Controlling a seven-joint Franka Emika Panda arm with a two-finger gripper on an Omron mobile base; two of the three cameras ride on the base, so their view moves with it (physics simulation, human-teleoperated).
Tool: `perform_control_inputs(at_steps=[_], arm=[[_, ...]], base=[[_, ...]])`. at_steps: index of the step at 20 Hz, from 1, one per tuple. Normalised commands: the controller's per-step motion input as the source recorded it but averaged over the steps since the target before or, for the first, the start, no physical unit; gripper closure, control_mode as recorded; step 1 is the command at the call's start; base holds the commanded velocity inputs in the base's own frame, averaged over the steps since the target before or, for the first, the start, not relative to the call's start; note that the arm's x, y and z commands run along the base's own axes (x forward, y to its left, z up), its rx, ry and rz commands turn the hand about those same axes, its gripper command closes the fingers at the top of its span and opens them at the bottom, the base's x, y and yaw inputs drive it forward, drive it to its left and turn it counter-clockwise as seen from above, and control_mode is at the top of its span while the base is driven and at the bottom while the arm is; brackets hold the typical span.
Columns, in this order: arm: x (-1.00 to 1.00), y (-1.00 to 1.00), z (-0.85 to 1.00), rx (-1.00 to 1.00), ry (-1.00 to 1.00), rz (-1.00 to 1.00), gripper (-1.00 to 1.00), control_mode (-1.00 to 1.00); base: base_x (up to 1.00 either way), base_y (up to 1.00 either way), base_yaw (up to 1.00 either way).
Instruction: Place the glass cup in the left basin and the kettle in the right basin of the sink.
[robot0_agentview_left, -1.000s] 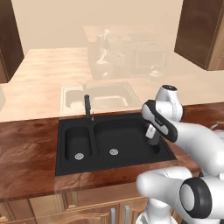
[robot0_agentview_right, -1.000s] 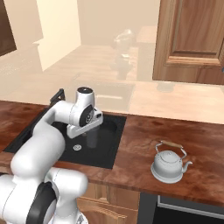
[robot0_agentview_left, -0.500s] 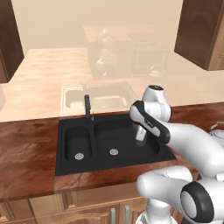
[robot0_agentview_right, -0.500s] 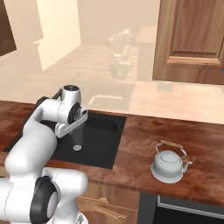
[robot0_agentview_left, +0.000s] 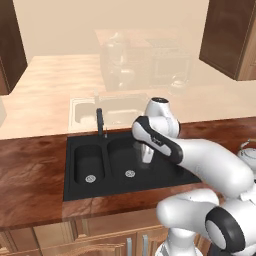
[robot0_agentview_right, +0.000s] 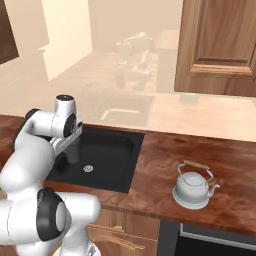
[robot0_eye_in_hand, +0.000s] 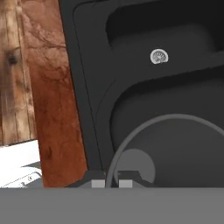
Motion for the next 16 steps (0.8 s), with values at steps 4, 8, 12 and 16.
perform_control_inputs(at_steps=[4, 8, 12, 16], arm=[[0.0, 0.53, 0.0, 0.0, 0.0, 0.18, 1.0, -1.0], [0.0, 0.55, 0.0, 0.0, 0.0, 0.17, 1.0, -1.0], [0.0, 0.57, 0.0, 0.0, 0.0, 0.15, 1.0, -1.0], [0.0, 0.62, 0.02, 0.0, 0.01, 0.14, 1.0, -1.0]], base=[[0.0, 0.0, 0.0], [0.0, 0.0, 0.0], [0.0, 0.0, 0.0], [0.0, 0.0, 0.0]])
